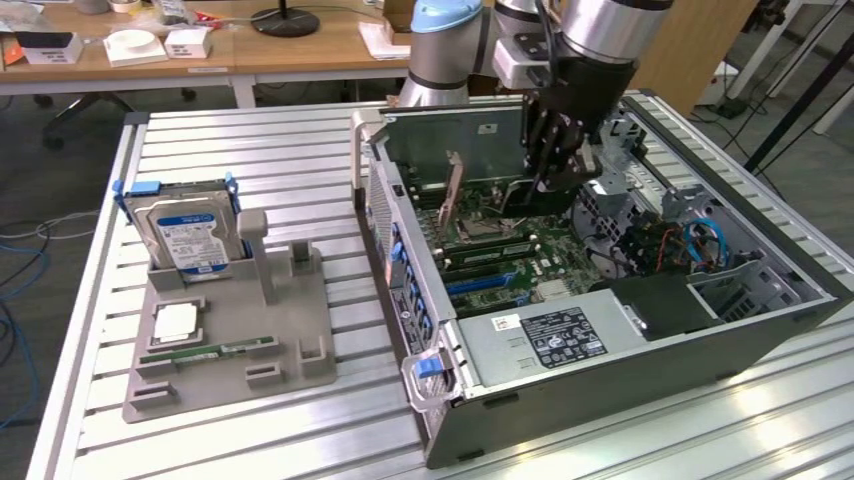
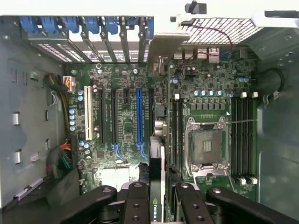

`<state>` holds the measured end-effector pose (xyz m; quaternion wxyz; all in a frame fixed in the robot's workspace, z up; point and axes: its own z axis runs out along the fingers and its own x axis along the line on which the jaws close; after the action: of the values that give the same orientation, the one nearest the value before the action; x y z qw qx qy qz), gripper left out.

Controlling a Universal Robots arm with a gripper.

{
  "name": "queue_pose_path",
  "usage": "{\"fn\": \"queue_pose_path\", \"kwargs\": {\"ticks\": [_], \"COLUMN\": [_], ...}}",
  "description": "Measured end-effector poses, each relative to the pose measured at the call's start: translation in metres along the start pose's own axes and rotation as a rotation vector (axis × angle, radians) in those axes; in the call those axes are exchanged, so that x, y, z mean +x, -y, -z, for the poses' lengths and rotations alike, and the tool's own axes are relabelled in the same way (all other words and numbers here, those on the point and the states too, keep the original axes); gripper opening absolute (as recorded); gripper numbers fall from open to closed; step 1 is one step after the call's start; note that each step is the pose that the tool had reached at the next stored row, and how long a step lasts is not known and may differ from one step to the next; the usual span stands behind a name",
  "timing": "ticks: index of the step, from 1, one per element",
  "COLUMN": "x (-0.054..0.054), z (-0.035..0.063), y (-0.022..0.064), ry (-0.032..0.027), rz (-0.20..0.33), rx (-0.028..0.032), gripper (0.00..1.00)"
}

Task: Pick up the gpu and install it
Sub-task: 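Insert the gpu into the slot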

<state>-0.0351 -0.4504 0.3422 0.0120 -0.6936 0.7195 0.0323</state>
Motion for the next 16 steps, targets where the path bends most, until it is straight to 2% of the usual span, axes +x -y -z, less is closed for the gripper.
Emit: {"fn": "queue_pose_path", "kwargs": {"ticks": [3, 16], "x": [0.0003, 0.0003], "z": [-0.0046, -0.0047], "y": [0.0001, 0.0001], "ry": [0.0, -0.0001], "rz": [0.001, 0.001], "rx": [0.0015, 0.0015], "gripper": [0.26, 0.26]}}
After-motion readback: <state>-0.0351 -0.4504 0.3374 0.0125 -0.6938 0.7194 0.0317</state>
